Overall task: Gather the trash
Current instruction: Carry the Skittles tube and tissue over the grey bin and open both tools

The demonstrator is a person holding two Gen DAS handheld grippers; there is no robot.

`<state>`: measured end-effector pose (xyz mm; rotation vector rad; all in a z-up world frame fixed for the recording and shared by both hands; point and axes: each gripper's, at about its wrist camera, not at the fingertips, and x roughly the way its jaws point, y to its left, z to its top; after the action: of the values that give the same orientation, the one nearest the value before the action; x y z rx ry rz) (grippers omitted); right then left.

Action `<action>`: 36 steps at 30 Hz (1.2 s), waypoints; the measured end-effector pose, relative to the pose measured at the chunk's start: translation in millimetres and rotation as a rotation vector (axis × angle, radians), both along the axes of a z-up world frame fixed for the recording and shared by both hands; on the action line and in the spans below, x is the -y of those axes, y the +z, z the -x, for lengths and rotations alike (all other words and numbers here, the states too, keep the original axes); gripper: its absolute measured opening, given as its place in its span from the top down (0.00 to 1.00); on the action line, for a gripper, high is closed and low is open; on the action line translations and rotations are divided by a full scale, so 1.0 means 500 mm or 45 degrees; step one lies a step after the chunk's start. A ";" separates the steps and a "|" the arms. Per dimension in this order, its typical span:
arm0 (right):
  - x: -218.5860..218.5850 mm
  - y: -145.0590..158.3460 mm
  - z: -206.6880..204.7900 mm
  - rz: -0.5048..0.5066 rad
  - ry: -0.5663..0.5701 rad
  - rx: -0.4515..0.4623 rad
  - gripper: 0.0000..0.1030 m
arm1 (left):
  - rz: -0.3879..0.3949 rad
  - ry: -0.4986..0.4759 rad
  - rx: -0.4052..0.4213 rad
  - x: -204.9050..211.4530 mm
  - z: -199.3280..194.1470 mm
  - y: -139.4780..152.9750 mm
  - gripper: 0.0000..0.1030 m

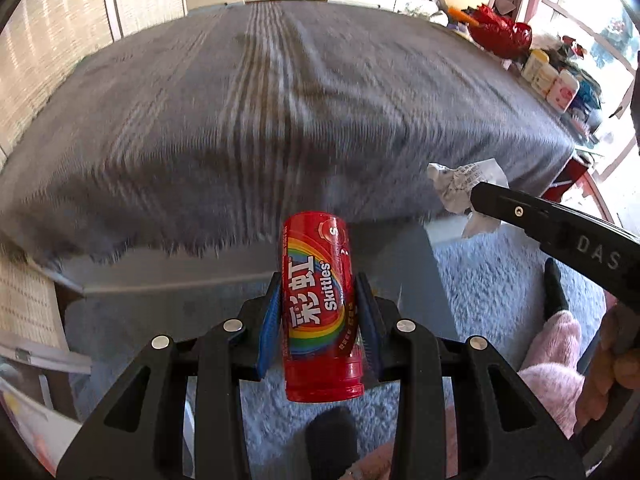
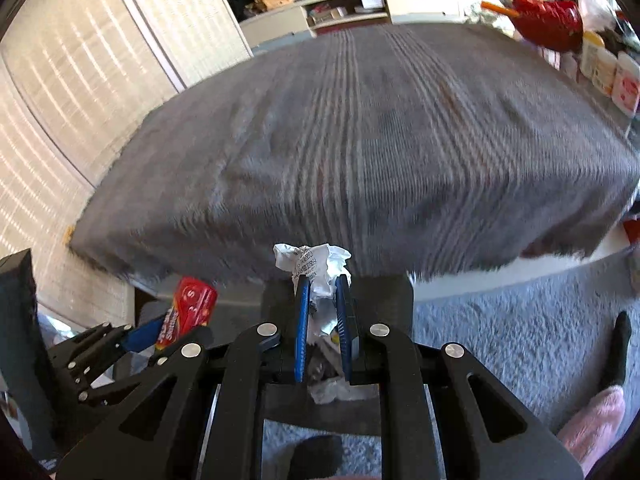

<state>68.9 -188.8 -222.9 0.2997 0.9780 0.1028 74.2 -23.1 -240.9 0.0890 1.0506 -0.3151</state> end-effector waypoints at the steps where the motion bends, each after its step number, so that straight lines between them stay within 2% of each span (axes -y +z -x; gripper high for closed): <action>1: 0.000 -0.008 0.005 0.000 -0.007 -0.009 0.86 | -0.001 -0.002 -0.013 -0.001 0.005 -0.012 0.68; 6: 0.003 -0.063 0.020 0.007 -0.026 -0.072 0.86 | -0.008 -0.019 -0.047 -0.003 0.021 -0.055 0.67; 13: 0.012 -0.102 0.022 0.016 -0.040 -0.119 0.86 | -0.003 -0.030 -0.096 0.004 0.034 -0.104 0.67; 21: 0.020 -0.139 0.013 -0.006 -0.058 -0.175 0.85 | -0.006 -0.059 -0.130 0.030 0.033 -0.129 0.67; 35: 0.015 -0.132 -0.007 -0.026 -0.041 -0.172 0.82 | 0.045 -0.081 -0.129 0.044 -0.004 -0.122 0.67; 36: 0.017 -0.128 -0.008 -0.026 -0.050 -0.168 0.78 | 0.049 -0.083 -0.128 0.044 -0.005 -0.120 0.67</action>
<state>73.1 -197.3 -287.0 0.3475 1.1016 0.0581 76.4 -45.0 -301.0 0.0733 1.1424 -0.4021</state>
